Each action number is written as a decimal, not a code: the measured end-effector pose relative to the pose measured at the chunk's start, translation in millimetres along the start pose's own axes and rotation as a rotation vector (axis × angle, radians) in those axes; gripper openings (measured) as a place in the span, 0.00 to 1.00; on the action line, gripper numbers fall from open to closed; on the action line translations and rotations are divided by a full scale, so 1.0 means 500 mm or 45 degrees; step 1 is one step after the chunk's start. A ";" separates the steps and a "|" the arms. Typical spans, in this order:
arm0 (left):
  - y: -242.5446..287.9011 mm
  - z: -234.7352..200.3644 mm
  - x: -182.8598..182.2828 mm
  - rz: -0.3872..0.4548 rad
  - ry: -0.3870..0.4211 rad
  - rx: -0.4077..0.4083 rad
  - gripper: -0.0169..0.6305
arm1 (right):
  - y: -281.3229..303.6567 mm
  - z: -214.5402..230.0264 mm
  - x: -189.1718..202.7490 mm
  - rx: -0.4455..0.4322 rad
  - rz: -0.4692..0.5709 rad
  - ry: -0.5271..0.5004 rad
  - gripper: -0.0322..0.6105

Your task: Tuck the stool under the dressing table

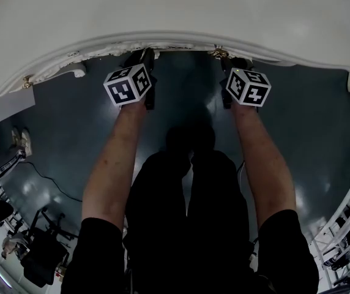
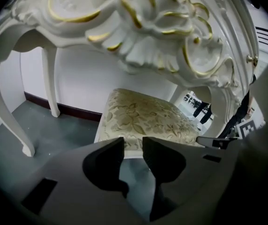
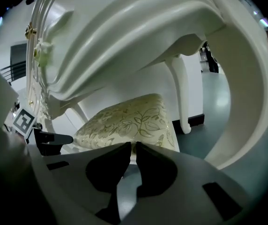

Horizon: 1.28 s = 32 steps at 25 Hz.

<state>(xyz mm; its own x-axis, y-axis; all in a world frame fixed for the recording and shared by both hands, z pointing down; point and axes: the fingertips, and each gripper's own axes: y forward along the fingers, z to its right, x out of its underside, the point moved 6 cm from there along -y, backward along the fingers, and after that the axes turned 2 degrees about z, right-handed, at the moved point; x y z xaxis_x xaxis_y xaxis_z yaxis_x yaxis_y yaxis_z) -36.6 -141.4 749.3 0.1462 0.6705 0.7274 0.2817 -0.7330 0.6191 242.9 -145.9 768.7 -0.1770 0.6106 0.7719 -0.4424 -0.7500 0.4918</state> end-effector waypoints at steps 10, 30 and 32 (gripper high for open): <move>-0.154 0.074 -0.002 0.009 -0.001 0.072 0.18 | -0.157 -0.072 -0.011 -0.051 -0.046 0.088 0.13; -0.736 0.264 -0.193 0.275 0.071 0.242 0.04 | -0.668 -0.387 -0.253 -0.427 0.012 -0.126 0.13; -0.800 0.288 -0.218 0.291 0.107 0.248 0.04 | -0.723 -0.415 -0.298 -0.447 0.046 -0.133 0.13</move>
<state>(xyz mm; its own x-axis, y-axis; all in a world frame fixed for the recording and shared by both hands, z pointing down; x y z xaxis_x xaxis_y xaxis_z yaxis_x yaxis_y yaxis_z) -29.0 95.4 379.7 0.1503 0.4734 0.8680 0.4280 -0.8225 0.3745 246.6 86.9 392.2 -0.1154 0.5424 0.8322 -0.7157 -0.6264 0.3090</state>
